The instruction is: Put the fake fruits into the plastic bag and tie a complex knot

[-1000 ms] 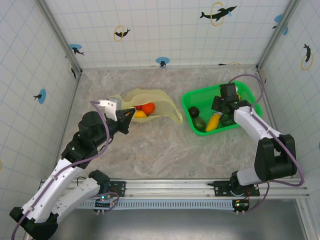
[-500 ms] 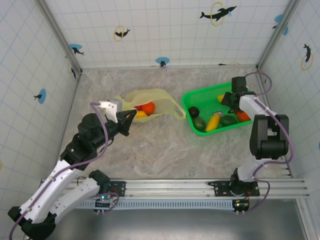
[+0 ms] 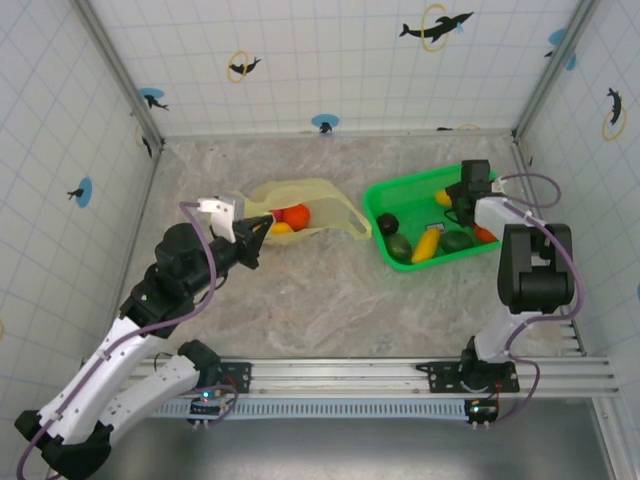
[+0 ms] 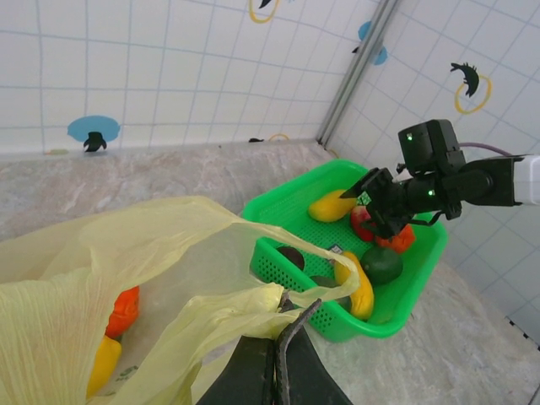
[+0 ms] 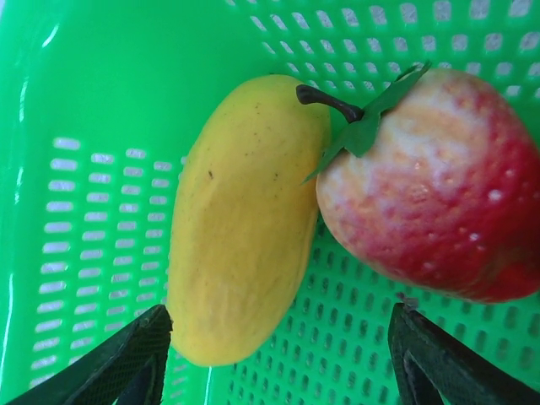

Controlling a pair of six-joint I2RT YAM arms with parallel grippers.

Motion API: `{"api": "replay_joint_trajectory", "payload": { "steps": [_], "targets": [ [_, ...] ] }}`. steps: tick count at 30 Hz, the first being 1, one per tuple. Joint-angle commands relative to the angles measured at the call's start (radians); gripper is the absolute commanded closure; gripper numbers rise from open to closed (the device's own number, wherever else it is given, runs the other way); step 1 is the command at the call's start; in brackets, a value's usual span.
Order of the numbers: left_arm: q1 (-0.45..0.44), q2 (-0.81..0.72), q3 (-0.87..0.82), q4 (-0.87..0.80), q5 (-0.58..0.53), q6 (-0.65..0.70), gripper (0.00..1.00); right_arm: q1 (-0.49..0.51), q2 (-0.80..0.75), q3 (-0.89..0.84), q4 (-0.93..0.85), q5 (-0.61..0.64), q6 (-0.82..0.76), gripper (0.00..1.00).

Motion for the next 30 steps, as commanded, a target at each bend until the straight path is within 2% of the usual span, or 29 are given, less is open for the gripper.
{"api": "replay_joint_trajectory", "payload": {
  "steps": [1,10,17,25,30],
  "targets": [
    [-0.005,0.002,0.033,-0.008,-0.008,0.025,1.0,-0.005,0.064,0.052,0.049,0.022,0.103,0.29],
    [-0.005,0.013,0.038,-0.021,-0.018,0.032,1.0,-0.026,0.18,0.131,0.055,0.006,0.129,0.31],
    [-0.005,0.022,0.055,-0.034,-0.021,0.033,1.0,-0.034,0.217,0.112,0.065,-0.015,0.143,0.43],
    [-0.005,0.039,0.063,-0.035,-0.022,0.033,1.0,-0.033,0.127,0.051,0.161,-0.069,0.097,0.55],
    [-0.005,0.044,0.06,-0.031,-0.019,0.031,1.0,-0.026,0.026,0.017,0.167,-0.085,0.067,0.59]
  ]
}}
